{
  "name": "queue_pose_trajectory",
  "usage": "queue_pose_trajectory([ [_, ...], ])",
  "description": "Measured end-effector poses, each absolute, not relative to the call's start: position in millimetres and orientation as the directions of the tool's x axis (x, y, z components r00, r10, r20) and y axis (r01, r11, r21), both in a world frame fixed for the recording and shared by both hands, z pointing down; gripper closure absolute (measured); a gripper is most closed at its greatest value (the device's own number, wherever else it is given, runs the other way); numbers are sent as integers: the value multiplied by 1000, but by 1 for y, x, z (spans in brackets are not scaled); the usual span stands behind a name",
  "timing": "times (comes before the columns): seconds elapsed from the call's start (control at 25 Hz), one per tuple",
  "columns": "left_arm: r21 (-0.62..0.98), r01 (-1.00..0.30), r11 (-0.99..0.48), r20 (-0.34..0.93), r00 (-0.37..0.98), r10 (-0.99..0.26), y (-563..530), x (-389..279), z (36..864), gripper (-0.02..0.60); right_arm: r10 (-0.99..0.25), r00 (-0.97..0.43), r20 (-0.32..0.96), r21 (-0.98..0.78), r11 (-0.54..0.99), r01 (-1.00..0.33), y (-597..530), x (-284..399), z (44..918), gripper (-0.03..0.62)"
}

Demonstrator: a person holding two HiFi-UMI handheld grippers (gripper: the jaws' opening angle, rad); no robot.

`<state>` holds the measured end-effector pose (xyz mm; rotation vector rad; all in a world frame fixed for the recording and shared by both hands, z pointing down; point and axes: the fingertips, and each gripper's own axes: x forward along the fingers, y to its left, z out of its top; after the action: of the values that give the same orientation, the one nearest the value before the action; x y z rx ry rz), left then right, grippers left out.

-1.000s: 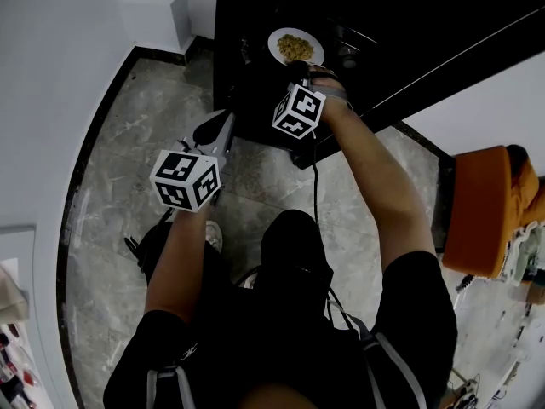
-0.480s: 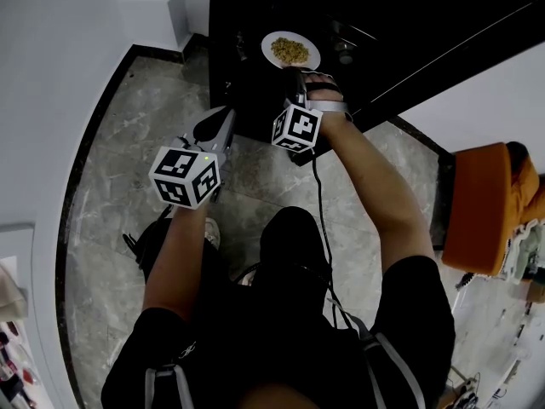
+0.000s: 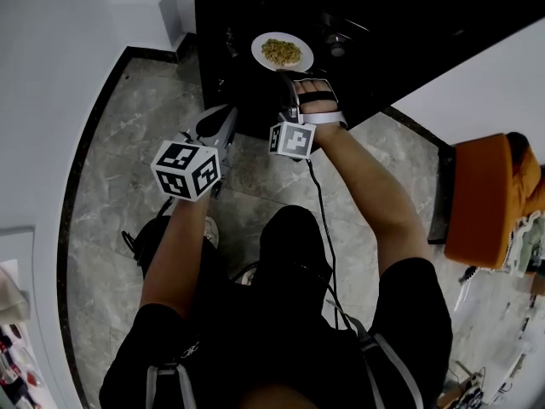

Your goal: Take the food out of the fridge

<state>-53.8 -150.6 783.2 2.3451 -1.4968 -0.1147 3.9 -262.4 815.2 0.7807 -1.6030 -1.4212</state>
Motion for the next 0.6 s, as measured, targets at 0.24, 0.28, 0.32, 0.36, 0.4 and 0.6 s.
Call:
queue_pose_trajectory([
  [0.24,852,-418,-316,-74,500,-863,-206,-47,789,485,-862,-477,175,984,162,69,-254,5,818,585],
  [0.28,899,-332,-286,-95,489,-867,-218,-46,792,483,-861,-478,173,985,160,68,-253,5,818,585],
  [0.32,930,-265,-255,-102,481,-871,-230,-45,796,466,-860,-480,171,985,159,66,-253,6,818,585],
  [0.36,949,-218,-227,-99,476,-874,-242,-44,800,449,-860,-481,171,985,159,66,-253,6,818,585],
  [0.4,960,-191,-203,-91,476,-875,-252,-43,804,440,-859,-483,171,985,158,68,-252,6,818,585],
  [0.6,975,-169,-144,-42,495,-868,-283,-37,809,442,-851,-497,171,985,152,80,-251,5,819,585],
])
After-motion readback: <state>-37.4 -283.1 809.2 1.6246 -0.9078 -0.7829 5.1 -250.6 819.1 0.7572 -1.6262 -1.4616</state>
